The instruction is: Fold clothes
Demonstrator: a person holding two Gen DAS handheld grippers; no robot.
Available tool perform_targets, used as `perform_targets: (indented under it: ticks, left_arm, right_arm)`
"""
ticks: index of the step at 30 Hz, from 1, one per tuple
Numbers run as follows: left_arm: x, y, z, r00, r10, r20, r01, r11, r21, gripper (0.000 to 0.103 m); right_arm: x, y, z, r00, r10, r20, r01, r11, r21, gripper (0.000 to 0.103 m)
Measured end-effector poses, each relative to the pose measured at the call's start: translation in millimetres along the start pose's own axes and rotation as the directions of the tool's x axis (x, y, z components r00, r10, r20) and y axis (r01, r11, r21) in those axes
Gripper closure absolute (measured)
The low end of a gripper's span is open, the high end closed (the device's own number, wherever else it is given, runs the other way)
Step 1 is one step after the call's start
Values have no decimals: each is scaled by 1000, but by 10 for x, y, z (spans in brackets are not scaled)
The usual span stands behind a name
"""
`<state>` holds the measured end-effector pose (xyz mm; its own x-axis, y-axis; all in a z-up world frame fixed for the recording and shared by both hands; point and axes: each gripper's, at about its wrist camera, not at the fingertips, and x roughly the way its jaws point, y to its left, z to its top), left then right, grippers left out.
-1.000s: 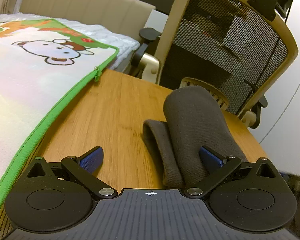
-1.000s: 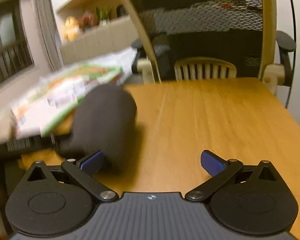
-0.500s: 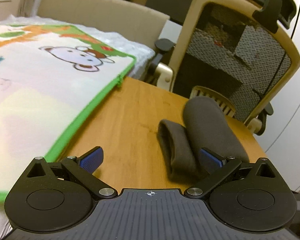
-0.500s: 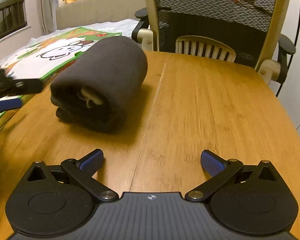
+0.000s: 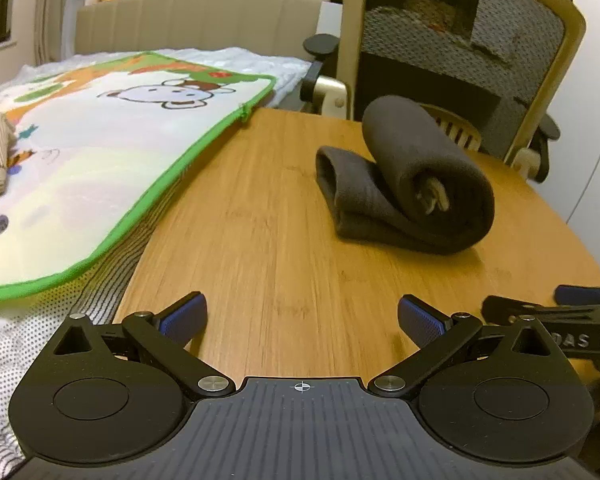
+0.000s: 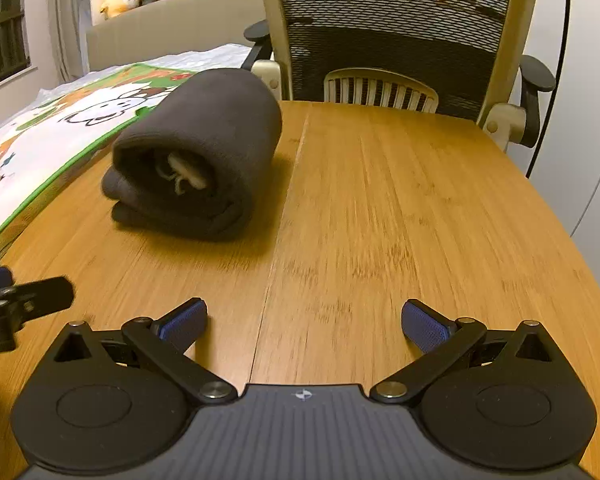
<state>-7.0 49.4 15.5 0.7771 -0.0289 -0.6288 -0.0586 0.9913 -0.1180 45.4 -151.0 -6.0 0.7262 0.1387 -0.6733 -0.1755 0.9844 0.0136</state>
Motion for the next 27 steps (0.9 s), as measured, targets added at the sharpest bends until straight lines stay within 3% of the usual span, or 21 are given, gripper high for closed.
perform_targets:
  ticks: [10, 27]
  left_arm:
    - [89, -149, -17, 993, 114, -24, -112, 990, 90, 0]
    - [145, -141, 8, 992, 125, -22, -123, 990, 64, 0]
  right_arm:
    - [-39, 22, -51, 1000, 1, 4, -1, 1000, -2, 0]
    - [-14, 13, -26, 1000, 6, 4, -6, 1000, -5, 0]
